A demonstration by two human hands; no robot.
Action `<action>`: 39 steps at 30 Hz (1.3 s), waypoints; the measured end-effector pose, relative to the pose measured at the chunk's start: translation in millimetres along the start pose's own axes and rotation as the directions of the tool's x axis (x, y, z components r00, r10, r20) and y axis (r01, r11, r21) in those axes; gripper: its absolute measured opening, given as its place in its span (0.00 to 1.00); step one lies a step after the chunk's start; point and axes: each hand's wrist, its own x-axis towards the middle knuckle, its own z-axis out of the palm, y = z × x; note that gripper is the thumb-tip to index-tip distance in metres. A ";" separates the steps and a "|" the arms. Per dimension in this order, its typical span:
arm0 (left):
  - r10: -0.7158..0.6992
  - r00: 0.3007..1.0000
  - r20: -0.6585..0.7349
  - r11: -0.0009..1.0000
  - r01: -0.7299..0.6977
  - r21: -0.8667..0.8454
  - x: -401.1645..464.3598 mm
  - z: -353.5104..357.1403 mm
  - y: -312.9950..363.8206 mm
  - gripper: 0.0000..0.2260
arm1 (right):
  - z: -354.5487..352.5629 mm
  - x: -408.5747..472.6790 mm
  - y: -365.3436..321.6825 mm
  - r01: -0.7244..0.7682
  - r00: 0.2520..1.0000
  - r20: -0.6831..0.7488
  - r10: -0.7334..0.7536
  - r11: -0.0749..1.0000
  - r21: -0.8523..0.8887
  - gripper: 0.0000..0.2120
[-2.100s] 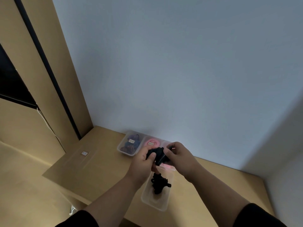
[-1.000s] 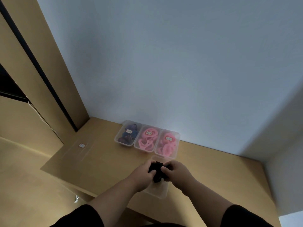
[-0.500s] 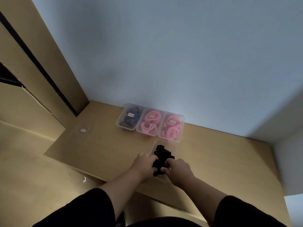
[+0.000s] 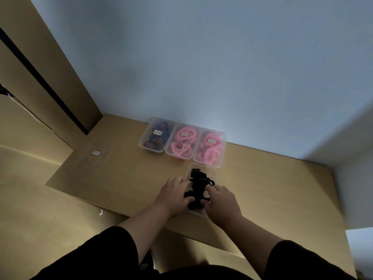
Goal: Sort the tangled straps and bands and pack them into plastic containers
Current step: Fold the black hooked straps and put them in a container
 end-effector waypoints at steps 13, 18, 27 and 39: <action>-0.129 0.991 -0.020 0.991 0.130 0.023 -42.7 -38.6 -61.6 0.33 | -40.2 19.6 -32.9 0.054 0.991 -0.124 -0.047 0.997 0.058 0.14; -0.234 0.971 -0.056 0.972 0.232 -0.036 -54.0 -57.4 -108.7 0.22 | -41.8 43.3 -85.3 0.142 0.984 -0.114 -0.137 0.989 0.037 0.18; -0.306 0.947 -0.096 0.944 0.289 -0.156 -63.6 -103.2 -210.8 0.21 | -19.5 104.5 -203.4 0.231 0.973 -0.008 -0.230 0.973 0.011 0.20; -0.344 0.938 -0.034 0.928 0.334 -0.167 -64.7 -140.6 -341.0 0.23 | 23.2 200.7 -326.6 0.233 0.966 0.127 -0.224 0.970 -0.063 0.20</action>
